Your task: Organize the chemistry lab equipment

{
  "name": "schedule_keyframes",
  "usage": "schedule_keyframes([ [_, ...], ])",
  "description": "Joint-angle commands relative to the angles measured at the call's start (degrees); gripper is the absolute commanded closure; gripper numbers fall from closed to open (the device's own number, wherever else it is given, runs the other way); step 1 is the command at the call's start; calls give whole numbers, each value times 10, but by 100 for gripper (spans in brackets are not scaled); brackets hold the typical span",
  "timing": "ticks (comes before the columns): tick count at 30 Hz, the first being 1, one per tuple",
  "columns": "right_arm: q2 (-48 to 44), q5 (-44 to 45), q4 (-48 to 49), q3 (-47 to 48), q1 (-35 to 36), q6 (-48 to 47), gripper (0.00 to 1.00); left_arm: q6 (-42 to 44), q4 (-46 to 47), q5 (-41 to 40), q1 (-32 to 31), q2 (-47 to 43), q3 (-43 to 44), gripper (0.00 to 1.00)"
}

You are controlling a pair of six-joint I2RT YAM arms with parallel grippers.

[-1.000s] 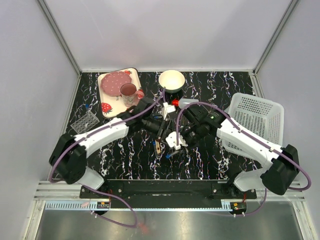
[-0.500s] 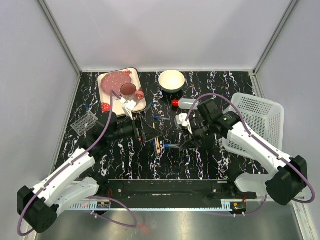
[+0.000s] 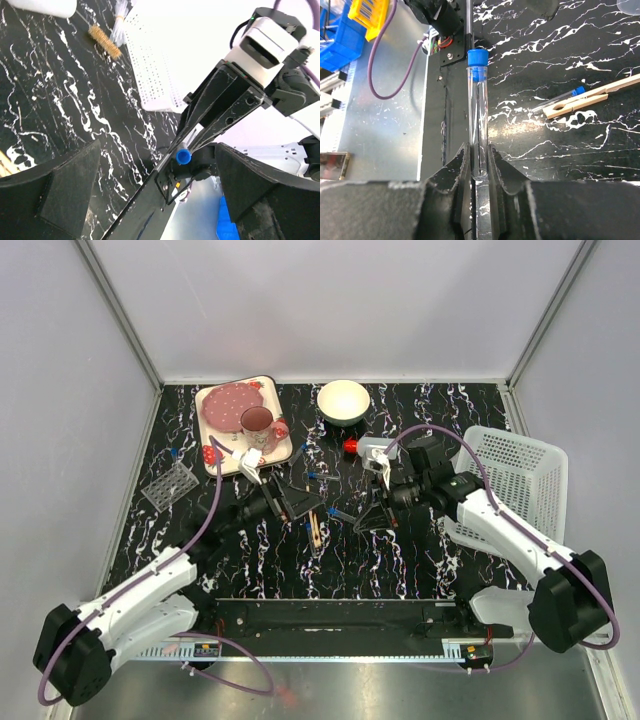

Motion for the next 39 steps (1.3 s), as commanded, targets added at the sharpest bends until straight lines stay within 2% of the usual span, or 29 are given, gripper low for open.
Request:
schedule_keyframes([
  [1,11,-38,88,-2,-7,85,85,-12,69,-77,-33,9,10,2],
  [8,29,-49,125,-5,-16,121,85,9,26,-143,-95,71,69,11],
  [16,28,-49,140,-16,-20,131,85,-3,16,-193,-124,100,89,31],
  [22,30,-48,147,-19,-25,135,85,-21,18,-185,-125,107,94,48],
  [34,27,-42,163,-29,-34,142,84,-43,48,-152,-128,117,90,53],
  [39,26,-41,162,-30,-34,140,84,-51,63,-134,-128,129,94,61],
])
